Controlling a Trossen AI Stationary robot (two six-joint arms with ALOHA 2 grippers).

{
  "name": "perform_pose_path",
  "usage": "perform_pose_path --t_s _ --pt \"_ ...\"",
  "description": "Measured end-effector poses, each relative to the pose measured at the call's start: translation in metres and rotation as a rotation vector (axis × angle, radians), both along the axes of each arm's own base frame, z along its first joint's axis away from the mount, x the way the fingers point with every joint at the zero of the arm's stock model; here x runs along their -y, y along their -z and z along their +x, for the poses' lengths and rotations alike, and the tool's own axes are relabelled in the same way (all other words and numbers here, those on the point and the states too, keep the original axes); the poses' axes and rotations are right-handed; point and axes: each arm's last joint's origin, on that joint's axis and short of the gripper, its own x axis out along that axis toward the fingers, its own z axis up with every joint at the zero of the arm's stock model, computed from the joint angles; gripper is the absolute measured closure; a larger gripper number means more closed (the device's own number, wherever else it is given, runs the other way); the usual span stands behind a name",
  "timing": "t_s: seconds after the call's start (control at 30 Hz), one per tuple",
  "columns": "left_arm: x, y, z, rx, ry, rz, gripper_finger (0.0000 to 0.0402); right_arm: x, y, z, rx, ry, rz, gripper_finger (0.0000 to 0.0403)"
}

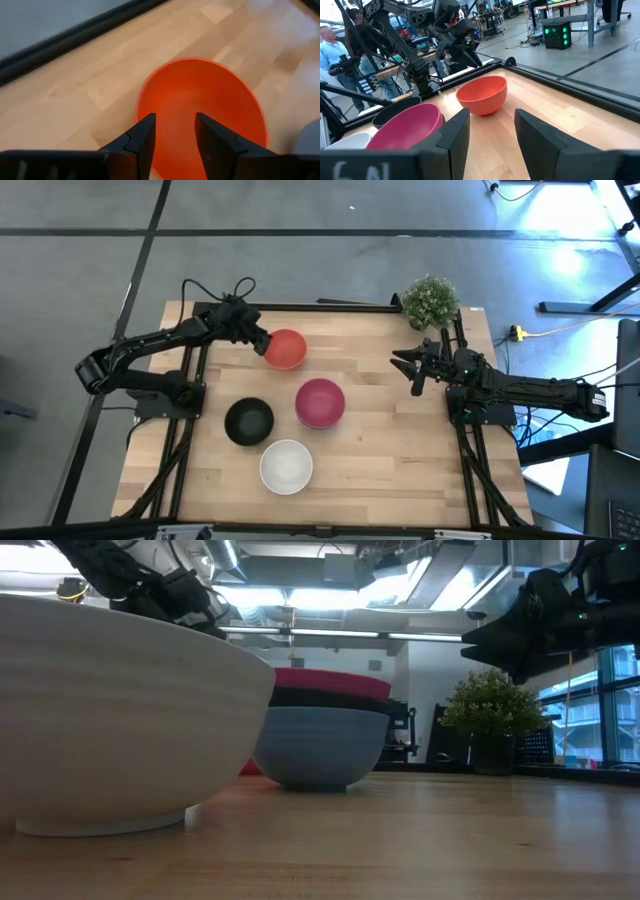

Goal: Nest bowls inside each other
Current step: Stack the orange bowl on top of the pink bowl

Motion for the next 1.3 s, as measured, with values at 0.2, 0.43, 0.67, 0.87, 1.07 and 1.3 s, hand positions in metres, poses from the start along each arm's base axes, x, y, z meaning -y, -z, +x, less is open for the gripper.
perform_pose_path --t_s 0.2,0.43,0.67,0.87,1.07,1.3 --pt "-0.001 0.0 -0.001 -0.047 0.02 0.06 0.027 0.0 0.0 0.0 0.01 0.001 0.024 0.0244" --pt "-0.003 0.009 0.002 -0.091 0.013 0.045 0.027 0.0 -0.002 0.0 0.033 0.001 0.045 0.0244" --pt "-0.009 0.025 0.008 -0.15 0.011 0.018 0.027 0.0 -0.013 0.001 0.065 0.0 0.035 0.0244" --pt "-0.013 0.033 0.013 -0.154 0.034 0.008 0.027 0.001 -0.028 0.002 0.087 -0.002 0.0 0.0244" --pt "-0.014 0.037 0.014 -0.161 0.035 0.001 0.027 0.001 -0.031 0.002 0.089 -0.002 -0.006 0.0244" --pt "-0.015 0.037 0.014 -0.168 0.028 0.004 0.0286 0.001 -0.03 0.002 0.083 -0.002 -0.003 0.0244"
